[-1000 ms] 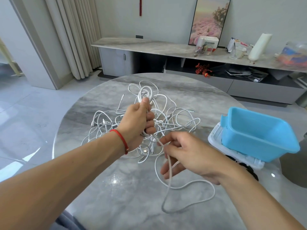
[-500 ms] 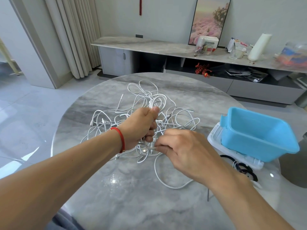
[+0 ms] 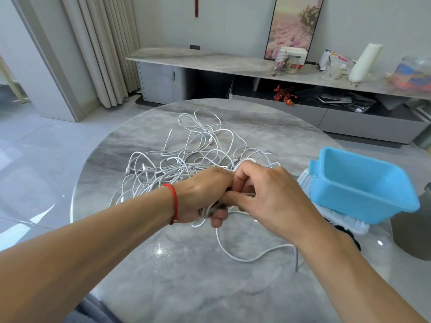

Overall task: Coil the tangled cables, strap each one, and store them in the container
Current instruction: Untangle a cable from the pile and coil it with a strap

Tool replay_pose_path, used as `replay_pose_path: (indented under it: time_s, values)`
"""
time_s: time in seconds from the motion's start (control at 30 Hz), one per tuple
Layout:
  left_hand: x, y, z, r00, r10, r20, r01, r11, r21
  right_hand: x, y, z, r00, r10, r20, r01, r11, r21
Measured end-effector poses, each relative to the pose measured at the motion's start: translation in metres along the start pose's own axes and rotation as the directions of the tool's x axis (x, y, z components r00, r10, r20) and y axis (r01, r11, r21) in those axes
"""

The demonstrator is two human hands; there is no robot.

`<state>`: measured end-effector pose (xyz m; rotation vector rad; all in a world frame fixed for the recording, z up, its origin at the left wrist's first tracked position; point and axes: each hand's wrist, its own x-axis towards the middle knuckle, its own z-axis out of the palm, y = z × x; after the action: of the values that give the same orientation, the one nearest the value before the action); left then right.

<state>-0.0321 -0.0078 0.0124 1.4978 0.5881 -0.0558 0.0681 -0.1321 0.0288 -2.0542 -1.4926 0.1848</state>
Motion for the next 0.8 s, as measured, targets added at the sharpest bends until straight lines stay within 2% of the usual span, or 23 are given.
replay_pose_path:
  time_s: [0.17, 0.3, 0.47, 0.57, 0.67, 0.8]
  values:
    - [-0.003, 0.002, 0.002, 0.990, -0.117, 0.085, 0.116, 0.993, 0.016, -0.002, 0.006, 0.000, 0.995, 0.081, -0.056, -0.084, 0.995, -0.054]
    - [-0.005, 0.001, 0.001, 0.979, -0.090, 0.184, 0.085, 0.996, 0.035, -0.002, 0.013, -0.004, 0.996, 0.069, -0.059, -0.072, 0.996, -0.046]
    - [-0.008, 0.002, -0.008, 0.956, -0.020, 0.294, -0.050, 0.972, 0.228, -0.003, 0.030, -0.020, 0.995, -0.023, 0.095, 0.009, 0.988, 0.151]
    - [-0.005, -0.002, -0.013, 0.972, 0.002, 0.236, -0.079, 0.945, 0.317, -0.003, 0.039, -0.031, 0.998, -0.010, 0.058, -0.002, 0.979, 0.204]
    - [-0.002, -0.008, -0.016, 0.993, 0.037, 0.115, -0.076, 0.932, 0.355, -0.003, 0.048, -0.042, 0.997, 0.011, 0.076, -0.016, 0.998, 0.066]
    - [0.004, -0.011, -0.015, 0.990, 0.128, -0.064, -0.060, 0.776, 0.628, -0.004, 0.050, -0.042, 0.994, 0.046, 0.101, -0.042, 0.998, -0.043]
